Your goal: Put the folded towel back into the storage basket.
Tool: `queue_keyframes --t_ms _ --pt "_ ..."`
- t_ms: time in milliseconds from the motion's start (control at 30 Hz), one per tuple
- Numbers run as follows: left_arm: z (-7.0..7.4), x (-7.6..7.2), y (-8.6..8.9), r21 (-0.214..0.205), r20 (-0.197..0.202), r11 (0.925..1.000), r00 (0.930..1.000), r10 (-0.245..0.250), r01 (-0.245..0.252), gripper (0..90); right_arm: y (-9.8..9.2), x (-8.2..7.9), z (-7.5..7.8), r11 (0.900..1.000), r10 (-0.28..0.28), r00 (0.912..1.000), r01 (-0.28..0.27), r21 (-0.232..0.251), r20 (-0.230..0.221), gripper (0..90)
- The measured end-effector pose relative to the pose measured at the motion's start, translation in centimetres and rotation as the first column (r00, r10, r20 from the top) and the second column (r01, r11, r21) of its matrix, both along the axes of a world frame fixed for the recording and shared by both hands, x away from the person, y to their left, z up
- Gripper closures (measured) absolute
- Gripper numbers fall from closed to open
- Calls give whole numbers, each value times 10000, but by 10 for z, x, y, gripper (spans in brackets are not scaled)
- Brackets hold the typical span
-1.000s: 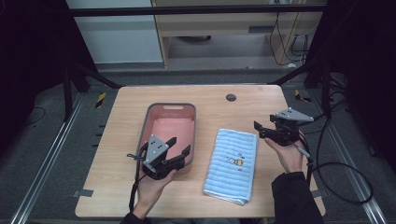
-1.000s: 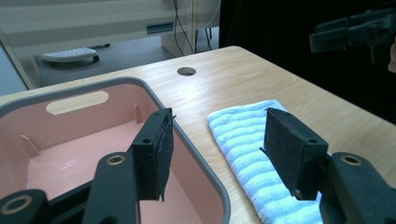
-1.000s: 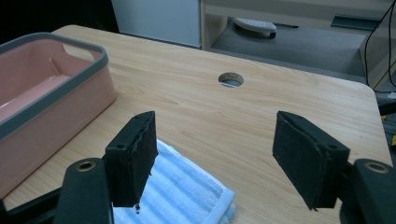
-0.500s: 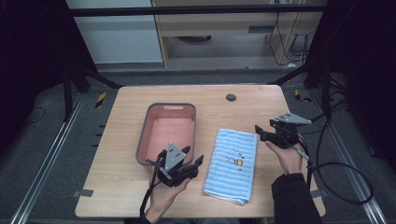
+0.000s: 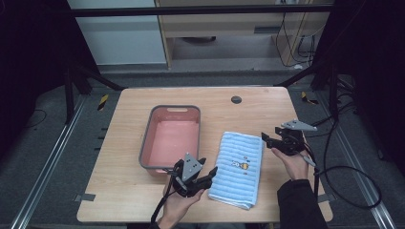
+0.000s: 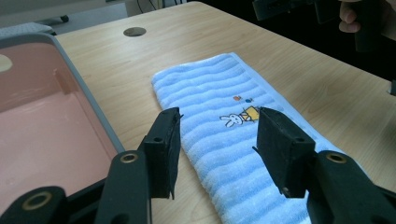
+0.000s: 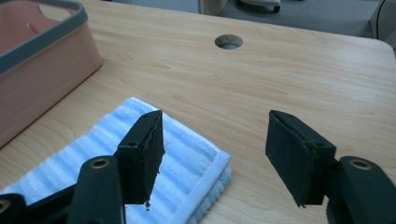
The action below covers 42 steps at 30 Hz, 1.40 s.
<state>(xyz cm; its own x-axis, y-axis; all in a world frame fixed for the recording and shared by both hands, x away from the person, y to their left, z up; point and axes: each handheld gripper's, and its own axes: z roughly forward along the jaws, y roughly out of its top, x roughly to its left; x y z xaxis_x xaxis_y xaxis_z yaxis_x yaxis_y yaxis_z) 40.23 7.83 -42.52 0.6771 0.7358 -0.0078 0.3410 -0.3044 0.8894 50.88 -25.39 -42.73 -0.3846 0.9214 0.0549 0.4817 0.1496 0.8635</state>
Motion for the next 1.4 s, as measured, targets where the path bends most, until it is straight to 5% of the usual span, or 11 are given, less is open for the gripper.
queue_keyframes --t_ms 733,1067,1400 --pt "-39 0 -19 810 -752 9965 9971 -127 188 550 5 7 -35 9998 149 9968 -155 -81 -780 402" --pt "-64 4 -24 1444 -1216 9892 9917 424 -246 565 15 13 -49 9982 330 9913 -392 -464 -1274 431" --pt "-76 7 -24 1458 -1670 9883 9835 702 -458 573 24 18 -65 9939 416 9833 -589 -933 -1773 454"
